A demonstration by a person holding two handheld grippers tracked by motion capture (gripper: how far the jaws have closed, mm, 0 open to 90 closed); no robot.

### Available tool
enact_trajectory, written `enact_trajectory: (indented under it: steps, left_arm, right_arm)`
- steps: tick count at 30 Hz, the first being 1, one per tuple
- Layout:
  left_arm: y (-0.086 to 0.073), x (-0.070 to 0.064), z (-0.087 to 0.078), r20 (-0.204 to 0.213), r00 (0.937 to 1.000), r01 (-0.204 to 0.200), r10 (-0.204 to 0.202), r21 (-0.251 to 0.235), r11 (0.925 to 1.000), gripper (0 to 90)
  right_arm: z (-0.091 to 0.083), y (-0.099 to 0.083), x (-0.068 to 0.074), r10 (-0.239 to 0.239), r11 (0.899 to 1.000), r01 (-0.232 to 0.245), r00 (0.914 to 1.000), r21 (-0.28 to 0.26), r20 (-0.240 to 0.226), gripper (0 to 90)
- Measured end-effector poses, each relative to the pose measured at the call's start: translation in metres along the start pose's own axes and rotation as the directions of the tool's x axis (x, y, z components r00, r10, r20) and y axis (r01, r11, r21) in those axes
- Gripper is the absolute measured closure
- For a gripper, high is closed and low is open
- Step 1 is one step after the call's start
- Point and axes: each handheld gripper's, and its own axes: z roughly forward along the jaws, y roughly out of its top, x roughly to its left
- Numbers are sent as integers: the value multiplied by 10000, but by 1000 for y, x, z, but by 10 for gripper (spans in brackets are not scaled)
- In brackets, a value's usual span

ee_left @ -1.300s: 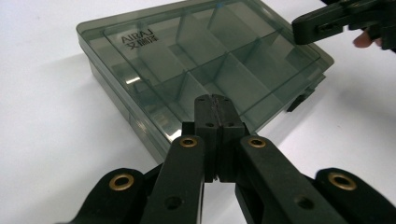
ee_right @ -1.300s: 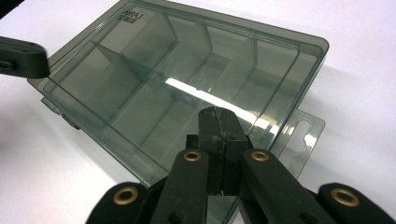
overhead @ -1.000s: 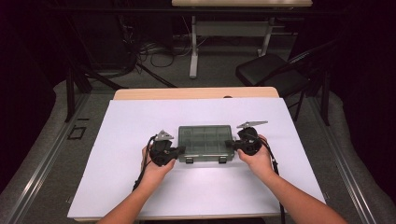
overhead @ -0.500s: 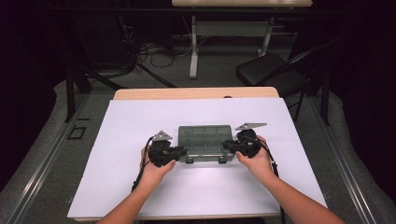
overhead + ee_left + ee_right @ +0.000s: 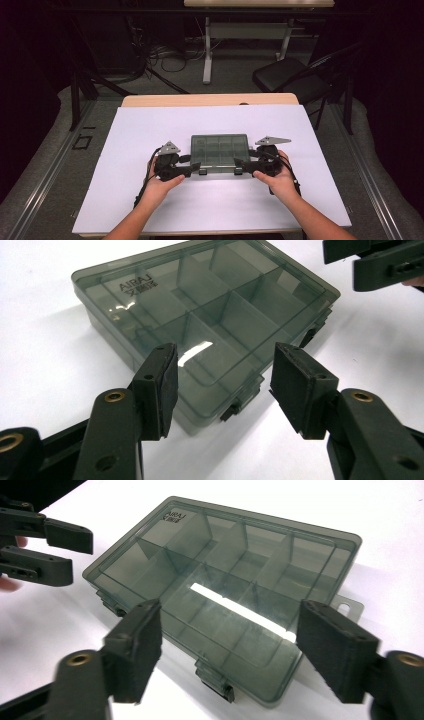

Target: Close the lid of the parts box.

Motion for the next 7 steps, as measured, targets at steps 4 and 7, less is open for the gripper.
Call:
enact_trajectory:
  steps: [4, 7]
  left_arm:
    - [-4, 2, -8, -325, 9994, -101, 103, 68, 9999, 339]
    - [-7, 4, -15, -493, 9987, -145, 146, 35, 9999, 211]
  right_arm:
    - [-8, -5, 2, -123, 9996, 126, 9998, -239, 136, 164]
    - [-14, -9, 2, -345, 9985, 356, 9991, -418, 266, 148]
